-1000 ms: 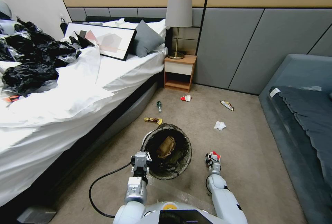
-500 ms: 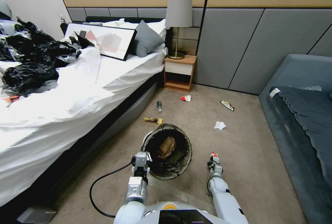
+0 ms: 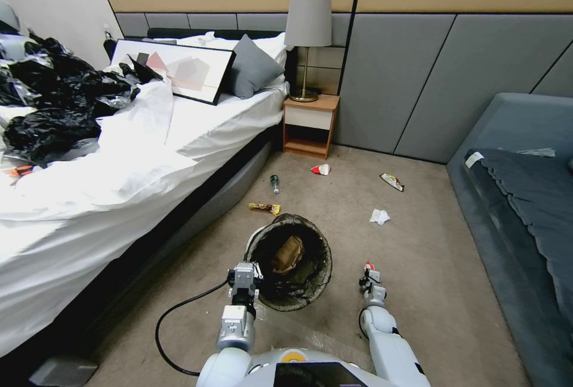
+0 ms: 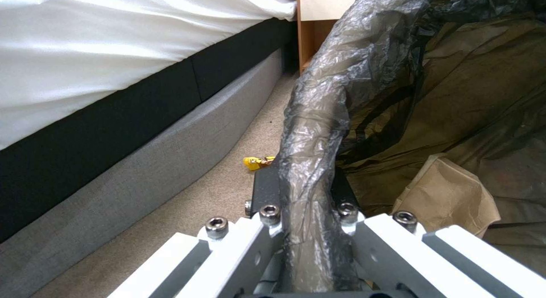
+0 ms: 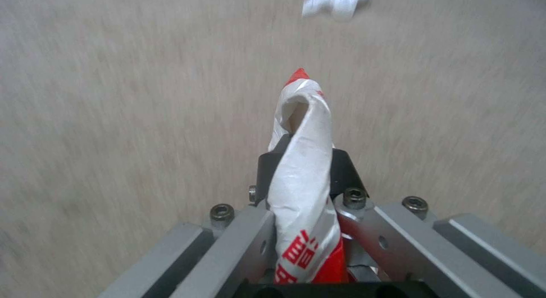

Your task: Pick up the trash bin, then pick up the garbage from the floor and place it into the trash bin.

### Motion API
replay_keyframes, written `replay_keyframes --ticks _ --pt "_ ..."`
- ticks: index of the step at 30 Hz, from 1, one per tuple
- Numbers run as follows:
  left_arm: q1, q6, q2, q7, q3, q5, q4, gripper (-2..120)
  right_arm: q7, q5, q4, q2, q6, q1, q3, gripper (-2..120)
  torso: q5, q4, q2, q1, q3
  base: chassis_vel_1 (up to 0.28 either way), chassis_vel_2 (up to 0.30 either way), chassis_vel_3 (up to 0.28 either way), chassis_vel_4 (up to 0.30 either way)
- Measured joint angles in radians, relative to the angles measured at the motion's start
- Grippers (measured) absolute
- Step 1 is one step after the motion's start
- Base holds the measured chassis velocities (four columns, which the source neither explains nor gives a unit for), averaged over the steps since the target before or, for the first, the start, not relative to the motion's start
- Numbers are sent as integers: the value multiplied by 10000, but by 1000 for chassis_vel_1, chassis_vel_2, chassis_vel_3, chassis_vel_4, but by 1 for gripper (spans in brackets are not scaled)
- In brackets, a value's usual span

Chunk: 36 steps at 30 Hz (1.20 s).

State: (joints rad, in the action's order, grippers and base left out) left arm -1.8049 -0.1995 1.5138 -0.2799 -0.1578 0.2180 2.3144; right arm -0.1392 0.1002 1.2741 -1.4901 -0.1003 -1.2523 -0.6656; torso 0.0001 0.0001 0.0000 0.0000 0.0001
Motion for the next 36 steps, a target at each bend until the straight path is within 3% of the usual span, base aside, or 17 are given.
replay_keyframes --ticks 4,8,9,13,20,26,28,32,36 --pt "5 0 1 0 8 -1 -4 0 28 97 1103 -110 -187 -505 -40 0 -3 -1 0 0 0 0 0 0 0" --pt "28 -1 1 -12 8 -4 -71 0 633 183 3361 -258 -1163 -1392 -30 0 -2 -1 0 0 0 0 0 0 0" --pt "28 -1 1 -12 8 -4 -71 0 633 183 3361 -258 -1163 -1392 -30 0 -2 -1 0 0 0 0 0 0 0" --pt "37 -9 -27 -25 9 -37 -79 0 1920 344 5661 -325 -2523 -2064 61 0 -4 -1 0 0 -1 0 0 0 0" --pt "39 -29 -43 -24 9 -80 -104 0 3919 702 8237 -244 -3607 -2653 371 0 -3 -1 0 -1 -1 0 0 0 0" --pt "51 -43 -60 -17 11 -110 -160 0 5147 1012 9323 49 -3897 -3022 916 0 -1 -1 0 -1 -1 0 0 0 0" --pt "52 -66 -64 -1 11 -163 -173 0 6048 1264 9617 357 -4023 -3248 1322 0 -2 -1 0 -1 -1 0 0 0 0" --pt "55 -103 -65 16 11 -184 -171 0 7096 1500 9626 823 -4150 -3608 2024 0 -1 0 0 -1 -2 0 0 0 0" --pt "58 -106 -65 20 10 -186 -171 0 7470 1475 9512 1003 -4225 -3806 2422 0 -1 -1 0 -1 -1 0 0 0 0"
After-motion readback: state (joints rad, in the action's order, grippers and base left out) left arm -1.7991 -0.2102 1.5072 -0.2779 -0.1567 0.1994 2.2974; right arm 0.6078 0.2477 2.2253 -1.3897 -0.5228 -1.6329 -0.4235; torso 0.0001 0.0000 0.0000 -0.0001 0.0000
